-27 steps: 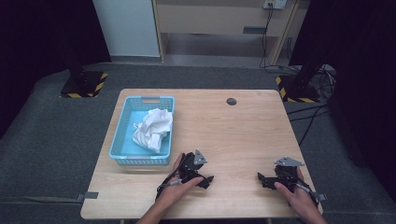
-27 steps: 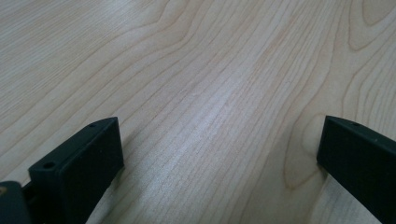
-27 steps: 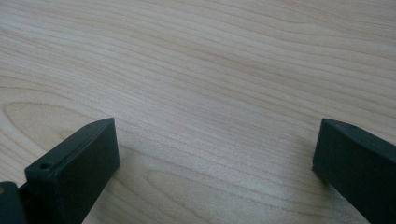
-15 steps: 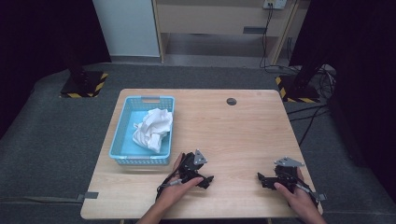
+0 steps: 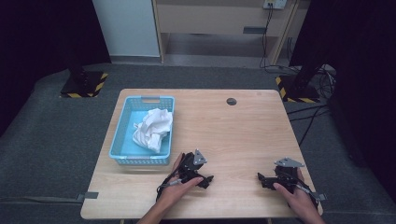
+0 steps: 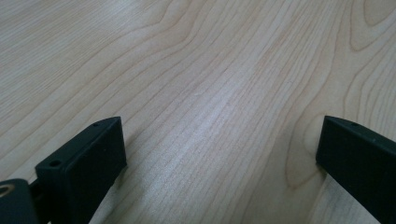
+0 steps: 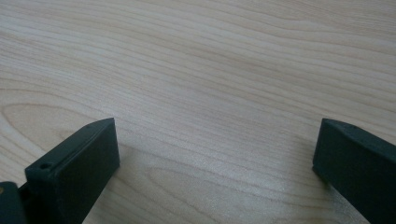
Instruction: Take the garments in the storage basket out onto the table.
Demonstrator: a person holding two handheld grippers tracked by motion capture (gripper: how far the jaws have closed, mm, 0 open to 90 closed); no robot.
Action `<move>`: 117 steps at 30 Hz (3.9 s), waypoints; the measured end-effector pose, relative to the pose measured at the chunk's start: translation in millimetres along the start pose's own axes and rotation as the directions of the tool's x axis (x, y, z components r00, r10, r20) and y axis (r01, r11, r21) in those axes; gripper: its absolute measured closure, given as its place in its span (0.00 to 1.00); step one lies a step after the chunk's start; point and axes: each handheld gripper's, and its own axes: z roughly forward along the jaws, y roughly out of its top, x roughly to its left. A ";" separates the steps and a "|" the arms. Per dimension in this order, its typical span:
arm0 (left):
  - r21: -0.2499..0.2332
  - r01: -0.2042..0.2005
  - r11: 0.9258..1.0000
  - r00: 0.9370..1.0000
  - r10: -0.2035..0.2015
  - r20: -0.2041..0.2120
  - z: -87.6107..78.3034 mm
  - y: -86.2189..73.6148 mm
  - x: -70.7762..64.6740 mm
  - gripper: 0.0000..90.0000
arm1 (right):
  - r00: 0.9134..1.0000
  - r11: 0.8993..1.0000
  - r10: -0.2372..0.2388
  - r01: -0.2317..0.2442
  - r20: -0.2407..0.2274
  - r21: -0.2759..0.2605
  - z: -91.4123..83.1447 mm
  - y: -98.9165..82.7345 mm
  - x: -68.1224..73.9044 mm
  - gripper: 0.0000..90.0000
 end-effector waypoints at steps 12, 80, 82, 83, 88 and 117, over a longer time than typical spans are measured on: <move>-0.016 0.006 1.000 1.000 -0.006 -0.018 -11.0 3.5 2.2 0.04 | 1.000 1.000 -0.003 0.003 -0.002 -0.001 -0.4 -0.5 -0.1 0.00; -0.020 -0.060 0.998 0.950 0.051 -0.307 -166.8 44.7 84.4 0.03 | 1.000 1.000 -0.005 0.005 -0.005 -0.001 -1.0 -1.0 -0.2 0.00; -0.010 -0.063 0.998 0.945 0.056 -0.322 -169.7 46.3 88.3 0.02 | 1.000 1.000 -0.005 0.005 -0.005 -0.001 -1.0 -1.0 -0.1 0.00; -0.010 -0.060 0.998 0.944 0.053 -0.326 -171.2 46.8 90.8 0.02 | 1.000 1.000 -0.005 0.005 -0.005 -0.001 -1.0 -1.0 -0.2 0.00; -0.012 -0.014 1.000 0.938 0.009 -0.347 -176.3 44.9 108.7 0.03 | 1.000 1.000 -0.005 0.005 -0.005 -0.001 -1.0 -1.0 -0.2 0.00; 0.167 -0.007 0.986 0.949 0.059 -0.311 -109.9 23.0 168.2 0.03 | 1.000 1.000 -0.005 0.005 -0.005 0.000 -1.0 -1.0 -0.2 0.00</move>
